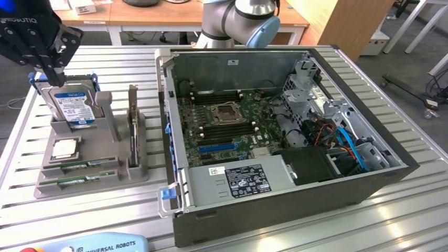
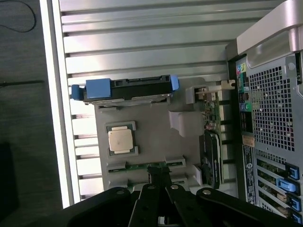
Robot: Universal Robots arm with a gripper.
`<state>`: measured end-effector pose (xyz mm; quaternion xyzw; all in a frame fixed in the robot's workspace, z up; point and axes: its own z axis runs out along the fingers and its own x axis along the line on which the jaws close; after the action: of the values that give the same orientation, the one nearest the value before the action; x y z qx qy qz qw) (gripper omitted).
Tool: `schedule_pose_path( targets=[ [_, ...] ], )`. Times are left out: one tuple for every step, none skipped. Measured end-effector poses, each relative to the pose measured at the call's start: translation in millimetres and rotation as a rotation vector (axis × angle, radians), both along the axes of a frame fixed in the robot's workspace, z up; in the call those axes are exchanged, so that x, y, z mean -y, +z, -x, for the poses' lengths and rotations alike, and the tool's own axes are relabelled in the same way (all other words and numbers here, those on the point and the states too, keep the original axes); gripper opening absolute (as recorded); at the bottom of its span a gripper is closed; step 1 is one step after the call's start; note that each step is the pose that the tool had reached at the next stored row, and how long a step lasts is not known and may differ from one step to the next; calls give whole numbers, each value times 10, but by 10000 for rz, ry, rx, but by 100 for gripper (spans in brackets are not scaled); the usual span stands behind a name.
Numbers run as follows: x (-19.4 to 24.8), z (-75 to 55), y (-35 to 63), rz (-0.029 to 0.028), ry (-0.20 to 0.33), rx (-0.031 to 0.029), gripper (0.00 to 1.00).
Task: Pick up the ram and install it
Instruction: 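Reach for the ram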
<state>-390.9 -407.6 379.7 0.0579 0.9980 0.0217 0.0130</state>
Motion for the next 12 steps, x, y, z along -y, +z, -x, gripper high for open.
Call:
schedule_pose_path(
  targets=[
    [13,0,1,1,37,-2,10],
    [22,0,0,0,53,-4,10],
    [31,0,1,1,65,-6,10],
    [43,0,0,0,73,-8,10],
    [55,0,1,0,80,-12,10],
    [69,0,1,1,86,-15,10],
    [82,0,1,1,92,-19,10],
    [97,0,1,1,96,-22,10],
    [112,0,0,1,99,-25,10],
    [129,0,0,0,100,-28,10],
    [145,0,1,1,101,-31,10],
    [163,0,0,0,102,-32,10]
  ],
)
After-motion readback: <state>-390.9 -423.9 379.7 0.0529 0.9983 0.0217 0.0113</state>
